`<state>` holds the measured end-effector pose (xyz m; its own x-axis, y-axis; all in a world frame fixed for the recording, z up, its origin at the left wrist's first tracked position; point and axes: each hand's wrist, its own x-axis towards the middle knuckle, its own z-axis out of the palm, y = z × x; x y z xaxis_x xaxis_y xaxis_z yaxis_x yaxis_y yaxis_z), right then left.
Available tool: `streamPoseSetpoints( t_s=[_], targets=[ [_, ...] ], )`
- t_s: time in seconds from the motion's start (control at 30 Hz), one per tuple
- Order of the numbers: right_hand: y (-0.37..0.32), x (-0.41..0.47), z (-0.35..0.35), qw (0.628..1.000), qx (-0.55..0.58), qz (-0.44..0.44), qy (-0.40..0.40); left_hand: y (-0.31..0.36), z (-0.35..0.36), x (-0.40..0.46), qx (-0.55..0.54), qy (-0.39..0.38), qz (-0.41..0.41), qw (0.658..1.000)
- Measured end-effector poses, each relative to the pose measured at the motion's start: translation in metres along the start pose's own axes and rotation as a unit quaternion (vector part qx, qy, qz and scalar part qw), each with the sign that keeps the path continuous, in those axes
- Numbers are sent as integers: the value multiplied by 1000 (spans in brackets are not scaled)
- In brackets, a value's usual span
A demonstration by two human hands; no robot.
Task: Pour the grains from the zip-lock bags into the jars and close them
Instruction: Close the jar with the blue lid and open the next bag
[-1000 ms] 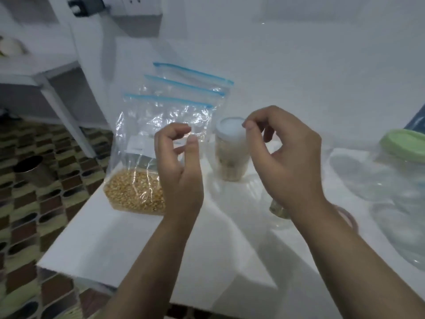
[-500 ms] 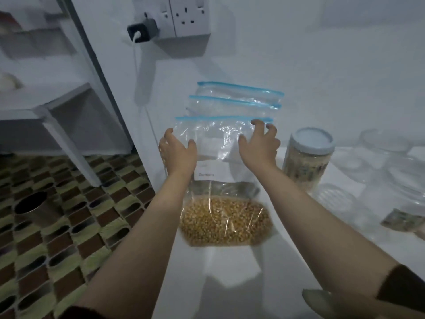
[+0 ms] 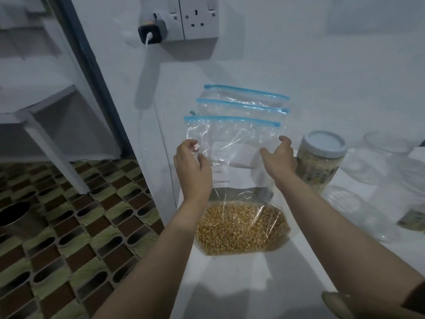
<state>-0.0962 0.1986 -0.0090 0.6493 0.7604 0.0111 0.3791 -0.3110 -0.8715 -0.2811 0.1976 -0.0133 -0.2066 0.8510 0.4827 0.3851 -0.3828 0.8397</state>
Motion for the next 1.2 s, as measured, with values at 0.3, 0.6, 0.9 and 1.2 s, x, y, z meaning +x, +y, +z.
streamPoseSetpoints(
  t_s=[0.3, 0.6, 0.9, 1.2],
  targets=[
    [-17, -30, -11, 975, 157, -110, 109, 5, -7, -21, 8, 18, 3, 1000],
    [-50, -82, -63, 910, 203, -353, 76, 69, -2, -38, 41, -39, 189, 980],
    [-69, -107, -102, 872, 167, -454, 68, 140, 2, -24, -16, -3, 236, 972],
    [-56, -95, -119, 884, 264, -368, 117, 108, -17, 15, 89, 79, 218, 969]
  ],
)
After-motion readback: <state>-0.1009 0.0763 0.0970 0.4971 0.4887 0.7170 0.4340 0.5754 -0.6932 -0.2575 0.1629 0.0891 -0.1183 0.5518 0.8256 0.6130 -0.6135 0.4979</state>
